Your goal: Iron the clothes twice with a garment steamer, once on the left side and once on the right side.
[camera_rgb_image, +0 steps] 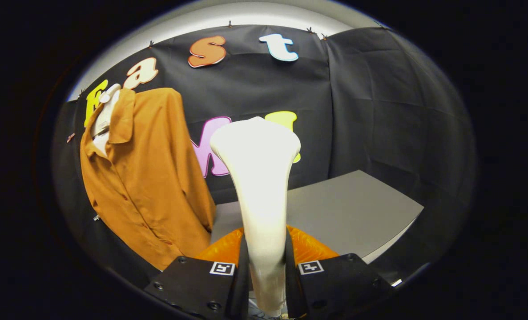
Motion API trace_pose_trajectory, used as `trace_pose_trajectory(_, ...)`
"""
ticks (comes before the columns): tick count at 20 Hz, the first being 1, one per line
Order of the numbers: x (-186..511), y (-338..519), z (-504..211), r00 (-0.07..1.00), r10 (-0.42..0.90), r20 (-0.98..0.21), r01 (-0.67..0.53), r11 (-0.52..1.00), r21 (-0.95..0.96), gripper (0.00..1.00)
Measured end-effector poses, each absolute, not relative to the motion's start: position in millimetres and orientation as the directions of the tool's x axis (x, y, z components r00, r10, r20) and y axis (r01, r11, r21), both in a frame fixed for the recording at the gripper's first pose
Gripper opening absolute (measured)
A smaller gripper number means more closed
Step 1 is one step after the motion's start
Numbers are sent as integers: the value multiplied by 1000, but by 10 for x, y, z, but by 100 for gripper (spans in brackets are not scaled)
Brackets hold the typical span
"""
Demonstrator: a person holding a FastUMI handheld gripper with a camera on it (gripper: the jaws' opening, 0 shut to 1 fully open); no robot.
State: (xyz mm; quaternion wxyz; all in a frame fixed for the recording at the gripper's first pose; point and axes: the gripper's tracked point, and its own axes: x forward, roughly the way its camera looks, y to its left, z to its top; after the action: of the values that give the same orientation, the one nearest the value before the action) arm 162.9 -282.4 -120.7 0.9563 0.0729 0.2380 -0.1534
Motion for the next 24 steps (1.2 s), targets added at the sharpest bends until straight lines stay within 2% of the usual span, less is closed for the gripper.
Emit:
trace_pose_trajectory(10,1710,-1549,-1070,870,-212,-445,259,965,45,37)
trace_pose_trajectory(24,2149,-817,-1249,860,-171,-480,196,981,2,37)
